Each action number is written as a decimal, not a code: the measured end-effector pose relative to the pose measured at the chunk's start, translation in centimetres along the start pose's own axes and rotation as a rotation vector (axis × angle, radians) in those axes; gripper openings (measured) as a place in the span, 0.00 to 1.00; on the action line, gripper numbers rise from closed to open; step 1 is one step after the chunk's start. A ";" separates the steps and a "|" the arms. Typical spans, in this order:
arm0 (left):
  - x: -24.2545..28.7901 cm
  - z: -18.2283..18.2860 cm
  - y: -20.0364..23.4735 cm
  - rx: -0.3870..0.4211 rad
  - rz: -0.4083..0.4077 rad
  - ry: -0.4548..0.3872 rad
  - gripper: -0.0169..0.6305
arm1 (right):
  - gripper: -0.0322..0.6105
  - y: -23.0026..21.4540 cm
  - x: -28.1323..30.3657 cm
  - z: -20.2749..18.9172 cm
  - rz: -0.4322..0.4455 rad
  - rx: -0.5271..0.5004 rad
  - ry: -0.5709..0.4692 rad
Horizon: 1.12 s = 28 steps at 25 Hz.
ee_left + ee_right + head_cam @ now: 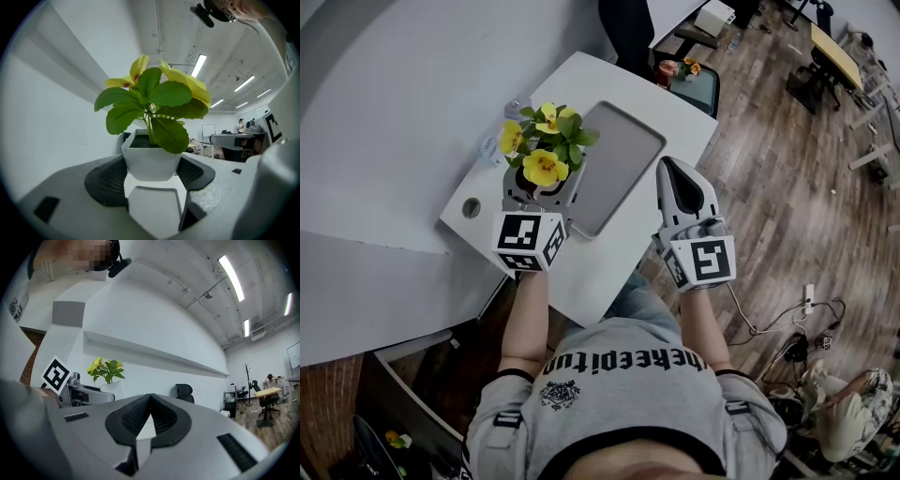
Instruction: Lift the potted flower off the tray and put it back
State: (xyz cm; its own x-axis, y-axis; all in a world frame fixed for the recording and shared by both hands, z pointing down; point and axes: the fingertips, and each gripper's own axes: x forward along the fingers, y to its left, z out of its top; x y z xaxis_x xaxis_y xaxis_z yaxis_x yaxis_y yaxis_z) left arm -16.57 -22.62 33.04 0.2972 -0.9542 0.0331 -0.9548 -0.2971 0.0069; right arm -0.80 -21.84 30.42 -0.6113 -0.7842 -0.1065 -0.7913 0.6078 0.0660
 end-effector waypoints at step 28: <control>9.0 -9.0 -0.3 -0.028 -0.063 0.191 0.53 | 0.05 -4.4 1.6 -5.2 -0.072 0.046 0.103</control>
State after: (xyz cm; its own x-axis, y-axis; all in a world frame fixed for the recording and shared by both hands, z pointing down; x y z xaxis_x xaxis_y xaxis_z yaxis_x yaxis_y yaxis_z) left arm -13.66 -30.85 42.29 0.3529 -0.9092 0.2210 -0.9349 -0.3525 0.0426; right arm 1.60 -26.44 35.09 -0.5525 -0.8335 -0.0064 -0.8335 0.5523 0.0163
